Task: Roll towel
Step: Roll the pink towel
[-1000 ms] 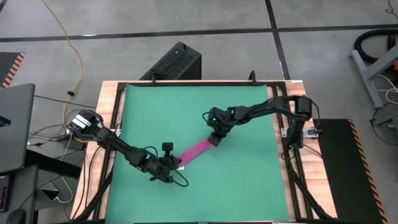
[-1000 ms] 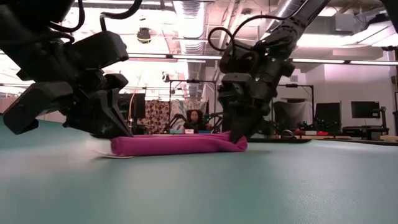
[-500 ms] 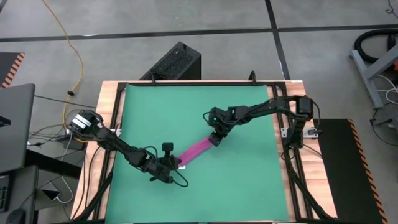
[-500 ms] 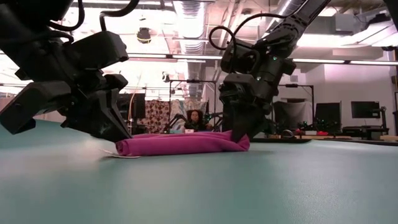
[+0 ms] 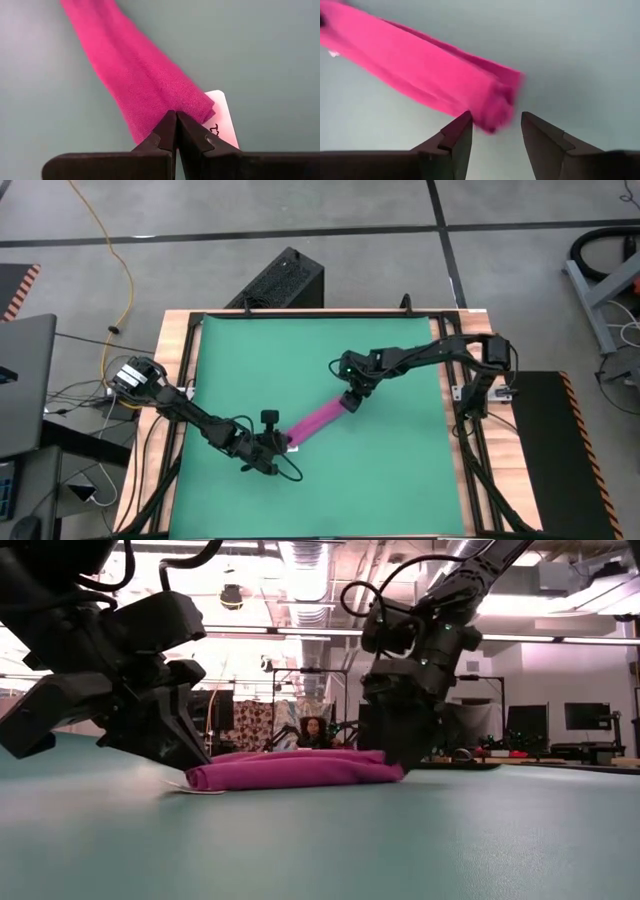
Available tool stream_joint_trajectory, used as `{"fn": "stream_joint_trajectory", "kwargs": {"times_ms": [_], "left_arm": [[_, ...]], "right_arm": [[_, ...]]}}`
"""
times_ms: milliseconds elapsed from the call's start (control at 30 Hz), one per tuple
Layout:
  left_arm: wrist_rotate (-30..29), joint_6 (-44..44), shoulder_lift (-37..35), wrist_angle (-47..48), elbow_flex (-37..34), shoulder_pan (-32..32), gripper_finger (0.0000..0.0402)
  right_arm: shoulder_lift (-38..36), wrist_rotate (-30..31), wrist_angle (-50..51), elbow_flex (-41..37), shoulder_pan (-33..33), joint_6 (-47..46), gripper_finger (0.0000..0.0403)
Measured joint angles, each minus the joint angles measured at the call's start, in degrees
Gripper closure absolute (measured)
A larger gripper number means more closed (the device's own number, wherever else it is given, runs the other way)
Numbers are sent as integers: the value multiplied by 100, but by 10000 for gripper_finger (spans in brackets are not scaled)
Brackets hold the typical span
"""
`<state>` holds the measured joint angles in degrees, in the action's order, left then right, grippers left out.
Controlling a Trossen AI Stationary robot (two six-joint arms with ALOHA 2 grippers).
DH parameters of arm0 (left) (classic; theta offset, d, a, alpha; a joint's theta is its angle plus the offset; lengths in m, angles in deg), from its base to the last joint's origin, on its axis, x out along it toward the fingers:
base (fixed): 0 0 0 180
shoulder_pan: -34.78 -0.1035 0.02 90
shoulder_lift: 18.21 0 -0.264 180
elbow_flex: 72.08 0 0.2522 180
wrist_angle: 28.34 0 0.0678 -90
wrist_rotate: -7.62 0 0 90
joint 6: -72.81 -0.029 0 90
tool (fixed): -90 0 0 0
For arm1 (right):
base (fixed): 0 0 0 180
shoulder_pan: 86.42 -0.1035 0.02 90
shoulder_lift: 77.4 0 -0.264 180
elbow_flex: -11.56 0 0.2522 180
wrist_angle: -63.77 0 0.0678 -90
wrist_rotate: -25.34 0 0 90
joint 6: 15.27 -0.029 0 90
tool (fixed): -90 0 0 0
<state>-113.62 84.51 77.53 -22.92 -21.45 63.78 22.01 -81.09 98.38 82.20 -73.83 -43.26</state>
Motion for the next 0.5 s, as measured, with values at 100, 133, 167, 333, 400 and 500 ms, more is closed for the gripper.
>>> {"fn": "stream_joint_trajectory", "kwargs": {"times_ms": [100, 133, 167, 333, 400, 500], "left_arm": [[12, 4, 0, 34, 0, 0, 401], [16, 4, 0, 34, -2, 0, 401], [17, 7, 0, 34, -2, 0, 401], [65, 9, 0, 46, 0, 0, 401], [65, 9, 0, 48, -2, 0, 401], [70, 11, 0, 47, -2, 0, 401]], "right_arm": [[-168, 205, 160, -6, 40, 105, 214], [-254, 296, 233, -6, 69, 138, 215], [-345, 395, 288, -6, 89, 179, 215], [-894, 955, 47, -5, -23, 459, 216], [-1137, 1247, -291, -54, -188, 628, 216], [-1408, 1372, -1426, -386, -493, 755, 216]]}}
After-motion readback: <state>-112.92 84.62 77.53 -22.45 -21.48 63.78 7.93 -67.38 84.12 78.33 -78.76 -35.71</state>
